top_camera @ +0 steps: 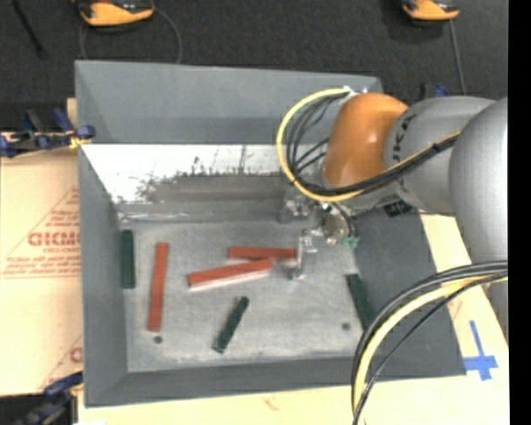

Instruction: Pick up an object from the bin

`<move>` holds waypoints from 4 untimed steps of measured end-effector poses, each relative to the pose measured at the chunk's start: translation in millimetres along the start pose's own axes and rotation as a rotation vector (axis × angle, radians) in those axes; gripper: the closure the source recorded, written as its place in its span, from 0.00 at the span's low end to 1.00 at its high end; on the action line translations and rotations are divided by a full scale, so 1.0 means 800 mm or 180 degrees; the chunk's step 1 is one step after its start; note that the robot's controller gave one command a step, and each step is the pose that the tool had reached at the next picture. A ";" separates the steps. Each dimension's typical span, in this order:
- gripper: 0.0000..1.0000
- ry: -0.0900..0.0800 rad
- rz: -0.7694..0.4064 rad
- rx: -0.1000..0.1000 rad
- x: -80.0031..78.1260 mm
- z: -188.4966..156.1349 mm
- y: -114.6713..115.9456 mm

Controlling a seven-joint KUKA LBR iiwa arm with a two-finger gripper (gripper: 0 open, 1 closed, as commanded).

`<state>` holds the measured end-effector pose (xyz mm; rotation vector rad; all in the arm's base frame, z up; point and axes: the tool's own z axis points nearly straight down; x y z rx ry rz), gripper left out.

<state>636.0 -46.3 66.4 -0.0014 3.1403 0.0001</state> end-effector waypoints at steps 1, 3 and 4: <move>0.00 -0.0032 0.0367 -0.0002 0.033 -0.113 0.007; 1.00 -0.0012 0.0016 0.0006 0.005 -0.006 -0.007; 1.00 -0.0039 0.0232 0.0001 0.034 -0.234 0.010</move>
Offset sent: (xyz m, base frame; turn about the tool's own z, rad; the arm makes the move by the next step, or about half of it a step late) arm -0.0287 0.0068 0.0844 0.1163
